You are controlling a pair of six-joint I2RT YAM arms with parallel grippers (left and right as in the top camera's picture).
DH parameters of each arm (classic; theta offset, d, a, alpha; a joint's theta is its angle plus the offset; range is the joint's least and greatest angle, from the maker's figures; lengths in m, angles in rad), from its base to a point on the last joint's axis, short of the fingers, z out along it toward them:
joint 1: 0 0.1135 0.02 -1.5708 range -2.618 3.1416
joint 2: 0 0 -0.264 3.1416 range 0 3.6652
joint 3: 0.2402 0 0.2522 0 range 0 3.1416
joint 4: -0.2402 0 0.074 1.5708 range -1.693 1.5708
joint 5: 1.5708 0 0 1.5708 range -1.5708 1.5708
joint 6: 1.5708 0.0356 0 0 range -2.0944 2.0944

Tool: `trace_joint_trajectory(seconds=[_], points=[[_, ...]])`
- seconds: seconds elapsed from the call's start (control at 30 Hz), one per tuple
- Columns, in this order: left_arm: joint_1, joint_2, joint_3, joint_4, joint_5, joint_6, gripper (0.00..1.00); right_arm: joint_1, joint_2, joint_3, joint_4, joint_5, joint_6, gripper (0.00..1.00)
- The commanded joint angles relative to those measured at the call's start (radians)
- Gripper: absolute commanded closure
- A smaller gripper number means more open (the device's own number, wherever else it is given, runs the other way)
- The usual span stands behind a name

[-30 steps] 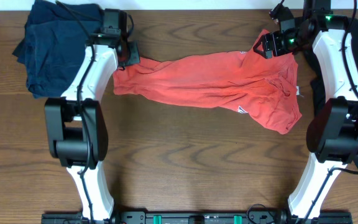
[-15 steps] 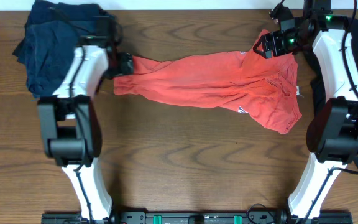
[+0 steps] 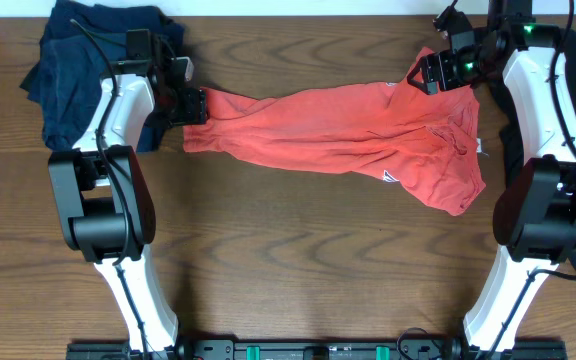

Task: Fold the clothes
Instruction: 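Hold the shirt's left end with the left gripper and tug it outward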

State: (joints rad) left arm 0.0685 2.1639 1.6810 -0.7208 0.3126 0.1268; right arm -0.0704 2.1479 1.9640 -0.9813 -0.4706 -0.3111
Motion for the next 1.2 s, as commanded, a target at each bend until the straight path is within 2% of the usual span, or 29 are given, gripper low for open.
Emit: trace_joint_trajectory(seconds=[0.0,0.23,0.33,0.43,1.17], points=[[0.001,0.009,0.010,0.007,0.043,0.051,0.31,0.006,-0.010,0.008,-0.003,-0.002,-0.007,0.21],[0.002,0.024,0.008,0.042,0.042,0.090,0.34,0.006,-0.010,0.008,-0.004,-0.001,-0.007,0.21],[0.002,0.033,0.008,0.042,0.042,0.090,0.39,0.006,-0.010,0.008,-0.006,-0.002,-0.007,0.21],[0.006,0.053,0.008,0.041,0.042,0.090,0.40,0.006,-0.010,0.008,-0.007,-0.005,-0.007,0.21],[0.014,0.124,-0.041,0.052,-0.052,0.090,0.37,0.006,-0.010,0.008,-0.018,-0.005,-0.007,0.21]])
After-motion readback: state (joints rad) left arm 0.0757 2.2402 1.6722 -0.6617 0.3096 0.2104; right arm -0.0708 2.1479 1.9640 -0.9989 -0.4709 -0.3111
